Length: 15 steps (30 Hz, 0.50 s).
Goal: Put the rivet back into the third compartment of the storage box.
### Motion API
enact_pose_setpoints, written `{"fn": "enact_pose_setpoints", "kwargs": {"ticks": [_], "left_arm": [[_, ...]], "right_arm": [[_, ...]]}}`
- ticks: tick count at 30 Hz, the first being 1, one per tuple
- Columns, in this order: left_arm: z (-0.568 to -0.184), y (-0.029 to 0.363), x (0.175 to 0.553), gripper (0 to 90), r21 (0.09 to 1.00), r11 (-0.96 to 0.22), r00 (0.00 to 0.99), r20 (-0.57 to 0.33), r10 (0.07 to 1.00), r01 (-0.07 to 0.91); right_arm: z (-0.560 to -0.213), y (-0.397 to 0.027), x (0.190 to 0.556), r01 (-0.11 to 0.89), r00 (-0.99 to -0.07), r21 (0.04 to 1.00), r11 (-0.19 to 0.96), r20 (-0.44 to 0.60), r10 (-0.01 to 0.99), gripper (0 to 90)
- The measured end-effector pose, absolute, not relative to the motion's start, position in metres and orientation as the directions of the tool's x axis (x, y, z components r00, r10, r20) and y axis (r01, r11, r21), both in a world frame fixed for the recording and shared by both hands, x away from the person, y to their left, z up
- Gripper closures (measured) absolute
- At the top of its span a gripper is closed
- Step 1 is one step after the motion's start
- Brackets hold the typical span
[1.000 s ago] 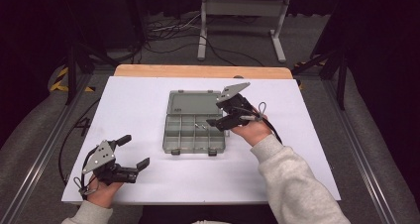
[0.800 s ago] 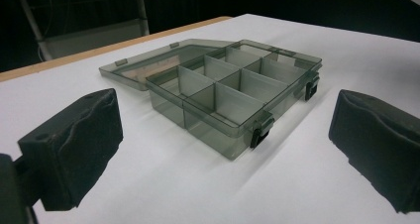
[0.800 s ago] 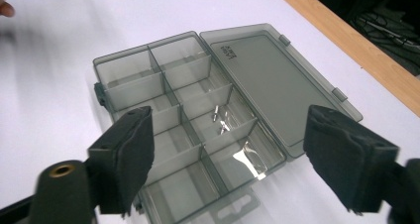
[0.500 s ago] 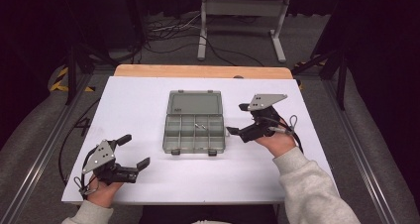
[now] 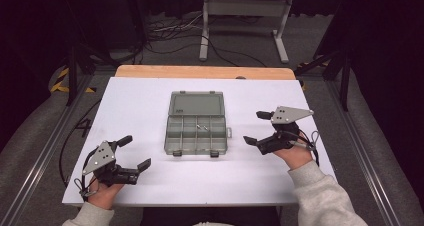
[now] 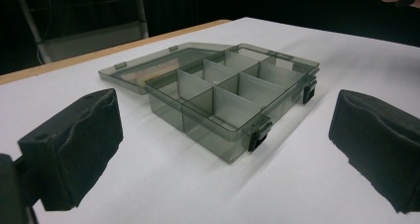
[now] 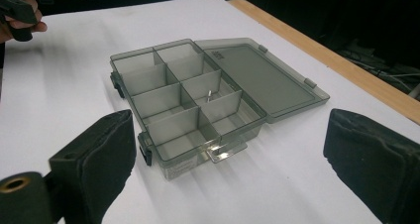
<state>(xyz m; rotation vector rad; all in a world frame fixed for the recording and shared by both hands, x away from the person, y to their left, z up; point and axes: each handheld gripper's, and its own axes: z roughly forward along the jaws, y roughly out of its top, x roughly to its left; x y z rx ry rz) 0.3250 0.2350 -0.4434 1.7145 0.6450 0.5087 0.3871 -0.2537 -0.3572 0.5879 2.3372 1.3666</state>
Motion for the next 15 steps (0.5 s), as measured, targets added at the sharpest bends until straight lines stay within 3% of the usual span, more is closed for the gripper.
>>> {"fn": "enact_pose_setpoints", "kwargs": {"ticks": [15], "left_arm": [[-0.441, 0.237, 0.324, 0.3, 0.976, -0.161, 0.771, -0.013, 0.637, 0.150]], "right_arm": [[-0.389, -0.281, 0.365, 0.126, -0.823, 0.928, 0.352, -0.100, 0.560, 2.0]]}}
